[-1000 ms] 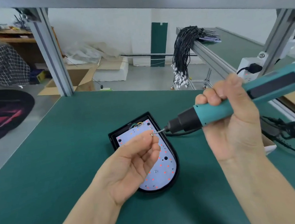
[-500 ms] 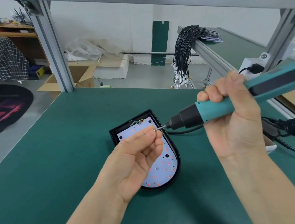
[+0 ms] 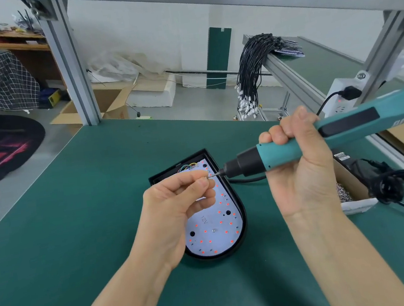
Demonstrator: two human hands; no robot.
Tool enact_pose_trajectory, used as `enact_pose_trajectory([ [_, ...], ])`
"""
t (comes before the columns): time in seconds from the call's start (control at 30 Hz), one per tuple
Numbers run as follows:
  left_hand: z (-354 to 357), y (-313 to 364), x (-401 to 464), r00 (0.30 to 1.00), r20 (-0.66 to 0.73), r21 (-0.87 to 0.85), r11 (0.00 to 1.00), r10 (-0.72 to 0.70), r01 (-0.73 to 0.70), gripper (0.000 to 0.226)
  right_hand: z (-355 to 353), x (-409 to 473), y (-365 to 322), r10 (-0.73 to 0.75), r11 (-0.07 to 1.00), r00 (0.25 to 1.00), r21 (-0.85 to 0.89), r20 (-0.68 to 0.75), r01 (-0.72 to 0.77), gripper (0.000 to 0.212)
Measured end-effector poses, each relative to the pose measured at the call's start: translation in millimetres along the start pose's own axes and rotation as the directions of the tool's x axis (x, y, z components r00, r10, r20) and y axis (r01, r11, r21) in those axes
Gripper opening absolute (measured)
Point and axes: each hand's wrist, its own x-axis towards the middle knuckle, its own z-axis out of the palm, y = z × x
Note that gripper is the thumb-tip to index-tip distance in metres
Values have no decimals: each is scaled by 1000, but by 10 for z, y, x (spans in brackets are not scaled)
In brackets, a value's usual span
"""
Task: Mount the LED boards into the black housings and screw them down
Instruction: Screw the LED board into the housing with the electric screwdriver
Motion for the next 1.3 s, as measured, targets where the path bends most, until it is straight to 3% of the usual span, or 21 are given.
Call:
enact_pose_trajectory([
  [0.63, -86, 36, 19, 1000, 20, 14, 1000, 7, -7, 21, 67, 22, 50, 22, 1000, 999, 11, -38, -22, 23],
  [0.77, -116, 37, -3, 999, 21, 52, 998, -30, 29, 43, 62, 40, 53, 21, 1000, 999, 13, -37, -21, 23],
  [0.87, -223, 16, 12, 987, -159, 181, 983, 18, 11, 54, 56, 69, 61, 22, 999, 999, 24, -26, -22, 24],
  [0.97, -441, -25, 100, 895, -437, 536, 825, 91, 178, 54, 41, 98, 114, 35, 999, 999, 17, -14, -35, 26],
  [1.07, -539, -136, 192, 917, -386, 865, 388, 104, 320, 64, 30, 131, 231, 63, 998, 998, -10, -7, -63, 28],
  [1.1, -508, -160, 241, 931, -352, 910, 267, 99, 316, 61, 28, 149, 279, 74, 997, 997, -20, -11, -74, 29],
  [1.13, -458, -173, 285, 937, -338, 924, 222, 91, 312, 58, 26, 167, 325, 86, 996, 996, -29, -19, -86, 29],
  [1.2, -372, -187, 364, 940, -334, 914, 270, 73, 304, 54, 15, 201, 405, 109, 993, 993, -34, -33, -111, 27],
  [1.3, -307, -201, 434, 936, -350, 836, 467, 49, 288, 48, -19, 261, 516, 127, 990, 992, -57, -26, -128, 28],
])
